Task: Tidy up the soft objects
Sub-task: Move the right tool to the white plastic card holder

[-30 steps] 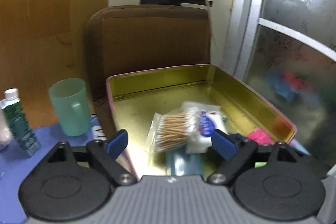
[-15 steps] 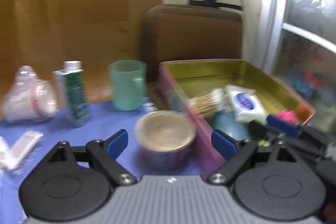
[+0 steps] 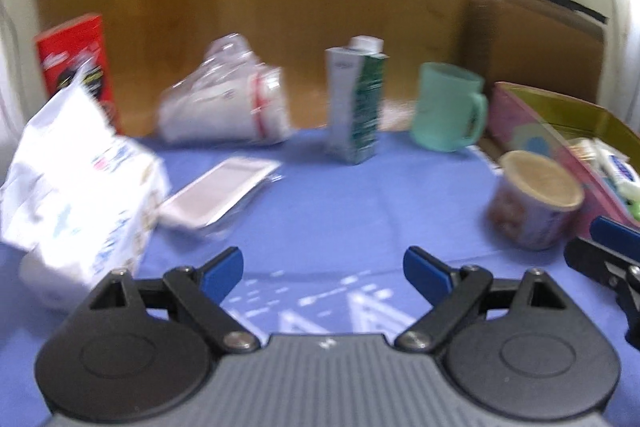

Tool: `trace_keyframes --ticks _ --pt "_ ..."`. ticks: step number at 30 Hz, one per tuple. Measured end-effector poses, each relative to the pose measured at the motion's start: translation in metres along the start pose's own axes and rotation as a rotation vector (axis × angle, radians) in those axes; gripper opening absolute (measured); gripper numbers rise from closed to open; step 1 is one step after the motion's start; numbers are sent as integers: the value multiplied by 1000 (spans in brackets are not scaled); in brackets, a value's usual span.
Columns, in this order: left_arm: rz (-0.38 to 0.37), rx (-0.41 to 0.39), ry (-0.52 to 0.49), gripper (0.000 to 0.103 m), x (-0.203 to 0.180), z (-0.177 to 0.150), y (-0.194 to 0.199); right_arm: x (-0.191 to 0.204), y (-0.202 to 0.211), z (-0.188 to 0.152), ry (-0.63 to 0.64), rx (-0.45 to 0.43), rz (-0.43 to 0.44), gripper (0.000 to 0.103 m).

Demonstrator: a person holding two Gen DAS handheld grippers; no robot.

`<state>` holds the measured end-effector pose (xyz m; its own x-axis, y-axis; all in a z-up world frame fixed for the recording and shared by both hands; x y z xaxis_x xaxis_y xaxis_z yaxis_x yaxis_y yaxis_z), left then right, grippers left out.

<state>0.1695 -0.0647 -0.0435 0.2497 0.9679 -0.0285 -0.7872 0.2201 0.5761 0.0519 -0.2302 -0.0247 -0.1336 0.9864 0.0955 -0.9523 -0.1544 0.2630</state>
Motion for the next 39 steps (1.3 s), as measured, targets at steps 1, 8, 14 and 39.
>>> trace_keyframes --ticks 1,8,14,39 --pt "10 1 4 90 6 -2 -1 7 -3 -2 11 11 12 43" --pt "53 11 43 91 47 -21 -2 39 -21 -12 49 72 65 44" --pt "32 28 104 92 64 -34 -7 55 -38 -19 47 123 87 44" --pt "-183 -175 313 99 83 -15 29 163 -249 30 148 367 240 56"
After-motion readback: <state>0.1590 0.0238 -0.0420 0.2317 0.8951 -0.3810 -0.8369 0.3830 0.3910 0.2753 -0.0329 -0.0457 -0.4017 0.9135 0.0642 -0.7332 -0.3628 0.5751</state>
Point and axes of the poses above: each gripper's, at about its wrist camera, not at the fingertips, and y roughly against the way its jaws point, x to its left, z to its top, the point moved 9 cm from there along -y, roughly the way its jaws point, and after that the axes turned 4 degrees about -x, right-handed, at the moved point
